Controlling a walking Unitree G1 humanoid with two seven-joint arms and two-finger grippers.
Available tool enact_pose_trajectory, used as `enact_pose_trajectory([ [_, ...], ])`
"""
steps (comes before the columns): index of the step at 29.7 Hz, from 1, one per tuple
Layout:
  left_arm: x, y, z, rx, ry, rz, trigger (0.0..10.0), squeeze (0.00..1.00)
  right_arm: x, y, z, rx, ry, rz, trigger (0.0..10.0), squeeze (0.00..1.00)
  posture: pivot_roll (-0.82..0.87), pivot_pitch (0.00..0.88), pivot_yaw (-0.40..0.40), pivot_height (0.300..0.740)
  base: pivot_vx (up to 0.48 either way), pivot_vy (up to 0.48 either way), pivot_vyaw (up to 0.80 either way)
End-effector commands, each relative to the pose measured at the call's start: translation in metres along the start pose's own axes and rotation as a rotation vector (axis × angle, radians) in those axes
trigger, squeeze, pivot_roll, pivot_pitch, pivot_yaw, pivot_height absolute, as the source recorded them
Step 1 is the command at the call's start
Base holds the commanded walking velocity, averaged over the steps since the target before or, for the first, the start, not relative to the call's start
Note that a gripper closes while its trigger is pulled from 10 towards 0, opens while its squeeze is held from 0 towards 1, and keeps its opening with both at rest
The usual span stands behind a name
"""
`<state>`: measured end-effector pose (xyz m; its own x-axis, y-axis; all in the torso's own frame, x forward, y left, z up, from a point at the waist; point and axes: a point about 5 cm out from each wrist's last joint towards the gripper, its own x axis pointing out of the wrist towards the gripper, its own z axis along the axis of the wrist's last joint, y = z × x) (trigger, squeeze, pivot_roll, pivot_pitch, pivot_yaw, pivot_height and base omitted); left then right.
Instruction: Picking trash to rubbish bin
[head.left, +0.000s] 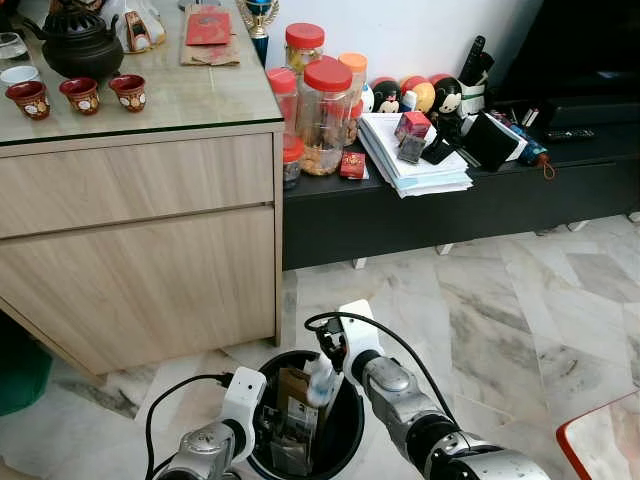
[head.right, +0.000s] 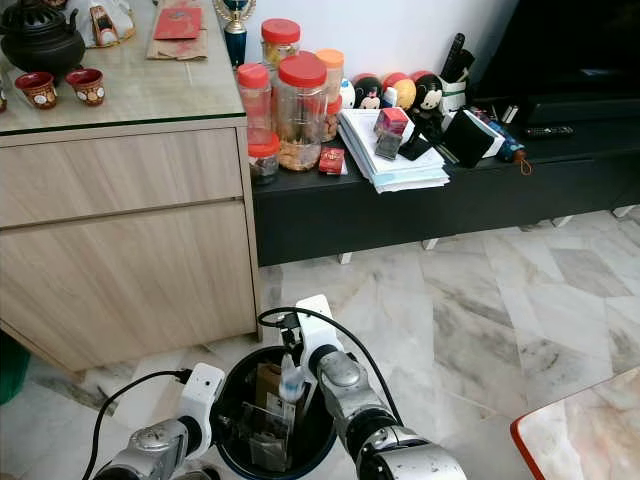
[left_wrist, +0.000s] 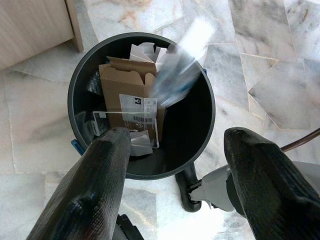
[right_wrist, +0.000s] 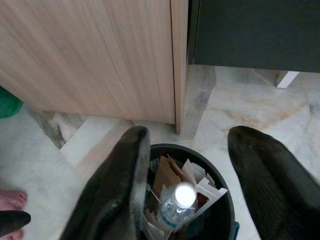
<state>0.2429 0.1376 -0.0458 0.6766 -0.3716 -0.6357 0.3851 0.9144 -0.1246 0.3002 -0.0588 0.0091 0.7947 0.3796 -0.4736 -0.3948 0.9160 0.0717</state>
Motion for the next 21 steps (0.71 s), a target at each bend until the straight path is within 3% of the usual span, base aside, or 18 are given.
enact_pose_trajectory([
  [1, 0.000, -0.004, -0.006, 0.011, 0.023, -0.022, 10.0, 0.00, 0.003, 0.014, 0.005, 0.018, -0.015, 0.032, 10.0, 1.00, 0.21, 0.134, -0.128, 0.740, 0.000, 0.000, 0.00],
  [7, 0.000, -0.004, -0.005, 0.009, 0.021, -0.020, 10.0, 0.00, 0.002, 0.012, 0.001, 0.018, -0.003, 0.037, 10.0, 1.00, 0.21, 0.133, -0.126, 0.740, 0.000, 0.000, 0.00],
  [8, 0.000, -0.003, -0.005, 0.007, 0.020, -0.017, 10.0, 0.00, 0.001, 0.011, -0.001, 0.014, 0.003, 0.036, 10.0, 0.00, 0.21, 0.133, -0.126, 0.740, 0.000, 0.000, 0.00],
  [13, -0.002, 0.004, -0.004, -0.039, 0.006, 0.046, 10.0, 0.00, -0.007, -0.004, -0.021, 0.024, 0.057, 0.007, 10.0, 0.00, 0.19, 0.128, -0.126, 0.740, 0.000, 0.000, 0.00],
  [21, -0.014, 0.034, -0.013, -0.042, 0.048, 0.289, 10.0, 0.00, -0.031, -0.027, -0.069, 0.023, 0.189, -0.032, 10.0, 0.00, 0.17, 0.124, -0.125, 0.740, 0.000, 0.000, 0.00],
])
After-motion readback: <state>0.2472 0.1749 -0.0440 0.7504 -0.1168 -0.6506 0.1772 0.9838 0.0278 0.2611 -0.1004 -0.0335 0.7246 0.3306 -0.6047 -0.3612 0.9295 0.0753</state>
